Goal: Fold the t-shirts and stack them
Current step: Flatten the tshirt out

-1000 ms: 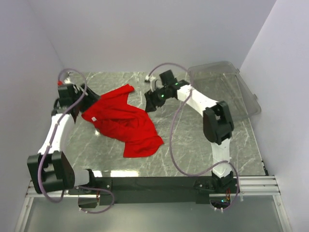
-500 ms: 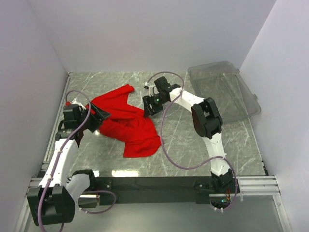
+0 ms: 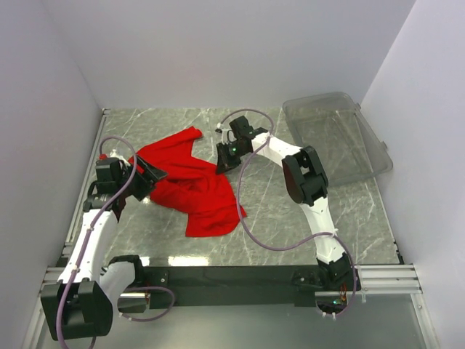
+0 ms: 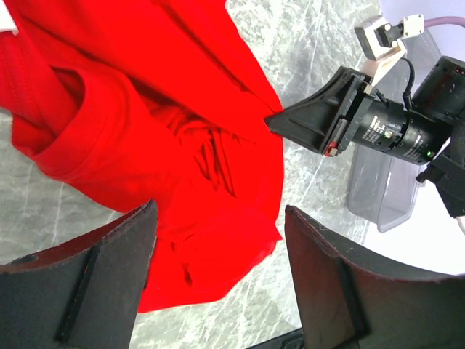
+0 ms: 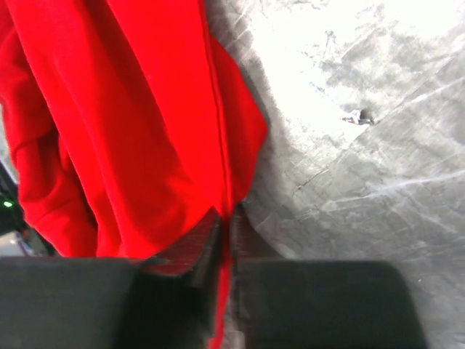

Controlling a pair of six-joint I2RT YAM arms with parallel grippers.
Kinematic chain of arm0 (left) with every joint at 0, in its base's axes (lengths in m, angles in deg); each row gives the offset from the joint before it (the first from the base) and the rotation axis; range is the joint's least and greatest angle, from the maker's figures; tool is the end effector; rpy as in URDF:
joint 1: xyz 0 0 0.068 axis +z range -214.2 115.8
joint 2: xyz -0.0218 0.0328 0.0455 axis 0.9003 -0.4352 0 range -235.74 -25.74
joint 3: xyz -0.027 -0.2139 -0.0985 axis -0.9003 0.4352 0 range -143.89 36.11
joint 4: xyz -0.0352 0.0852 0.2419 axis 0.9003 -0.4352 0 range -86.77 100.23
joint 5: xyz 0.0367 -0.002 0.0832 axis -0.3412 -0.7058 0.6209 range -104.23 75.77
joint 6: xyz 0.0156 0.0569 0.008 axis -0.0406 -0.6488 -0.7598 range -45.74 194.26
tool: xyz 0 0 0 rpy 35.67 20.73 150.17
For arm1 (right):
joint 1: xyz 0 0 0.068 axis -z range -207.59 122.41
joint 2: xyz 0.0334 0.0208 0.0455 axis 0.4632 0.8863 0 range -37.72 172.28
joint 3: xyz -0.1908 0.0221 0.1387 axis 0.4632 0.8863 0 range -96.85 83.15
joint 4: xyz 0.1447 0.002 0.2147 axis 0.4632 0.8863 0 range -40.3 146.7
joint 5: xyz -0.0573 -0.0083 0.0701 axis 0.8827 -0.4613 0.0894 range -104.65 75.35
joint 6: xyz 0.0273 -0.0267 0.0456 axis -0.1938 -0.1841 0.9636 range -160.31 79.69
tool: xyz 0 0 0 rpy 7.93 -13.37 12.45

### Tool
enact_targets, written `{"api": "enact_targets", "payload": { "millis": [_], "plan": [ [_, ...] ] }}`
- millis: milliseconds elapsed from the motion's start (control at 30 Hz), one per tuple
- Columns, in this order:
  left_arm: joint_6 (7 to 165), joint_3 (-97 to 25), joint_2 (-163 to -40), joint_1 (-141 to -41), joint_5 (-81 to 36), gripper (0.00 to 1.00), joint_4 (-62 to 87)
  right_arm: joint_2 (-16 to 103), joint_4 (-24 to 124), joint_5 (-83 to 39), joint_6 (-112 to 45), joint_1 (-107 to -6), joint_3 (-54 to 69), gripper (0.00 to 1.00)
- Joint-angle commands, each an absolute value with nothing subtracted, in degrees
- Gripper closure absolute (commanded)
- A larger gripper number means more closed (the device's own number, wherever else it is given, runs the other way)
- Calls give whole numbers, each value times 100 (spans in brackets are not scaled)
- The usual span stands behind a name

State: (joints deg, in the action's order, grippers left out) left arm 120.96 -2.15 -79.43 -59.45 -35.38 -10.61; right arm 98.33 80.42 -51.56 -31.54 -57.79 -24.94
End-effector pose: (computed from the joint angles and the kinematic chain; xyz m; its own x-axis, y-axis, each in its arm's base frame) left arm 0.2282 0.0031 0.2218 -0.5591 -0.7276 -0.3975 -0.2832 0.6182 -0.7332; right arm 0.4033 0.2650 0.1172 -0.8322 -0.3431 -0.4355 -0.5515 0.5933 0.5863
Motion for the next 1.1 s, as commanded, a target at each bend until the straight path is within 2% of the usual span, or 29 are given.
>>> {"api": "enact_targets", "payload": {
  "millis": [0,33,233,333,467,533,767,800,833,867,933,967,1000,1067],
  "plan": [
    [12207,-274,-7812,-6024,-3717,24,-894,9571,7897,-4973,-3398,-5712,-2672,95],
    [12234,-213,-7847,-6042,-3770,24,-832,9465,7853,-4711,-3572,-5695,-2532,100],
    [12295,-98,-8075,-6305,-3849,24,-638,8507,7536,-3840,-4627,-5572,-2214,100],
    [12260,-107,-8181,-6376,-3797,24,-586,8261,7650,-3006,-5391,-5572,-2442,100],
    [12199,-133,-8313,-6524,-3753,24,-533,8068,7073,-1138,-6411,-5615,-2496,100],
    [12164,-116,-8392,-6595,-3744,24,-489,8041,6564,-668,-6729,-5607,-2434,100],
    [12181,-168,-8779,-7113,-3656,24,-190,8734,6253,283,-7160,-5563,-3013,100],
    [12199,-229,-8849,-7306,-3638,24,-138,8787,6366,258,-7047,-5528,-3258,97],
    [12207,-273,-8997,-7412,-3612,24,-94,8805,6733,23,-6976,-5519,-3373,89],
    [12251,-300,-9086,-7526,-3568,24,-50,8762,6928,-163,-6889,-5449,-3444,69],
    [12418,-432,-9420,-7895,-3410,24,213,8351,7298,-1040,-6677,-5352,-3270,57],
    [12497,-493,-9569,-8027,-3349,24,345,8148,7325,-1322,-6572,-5308,-3077,45],
    [12689,-676,-9736,-8324,-3166,25,503,7937,7325,-1603,-6510,-5238,-2606,39],
    [12962,-941,-10350,-8581,-2954,25,618,7357,7325,-2228,-6379,-5168,-2164,38]
  ]
}}
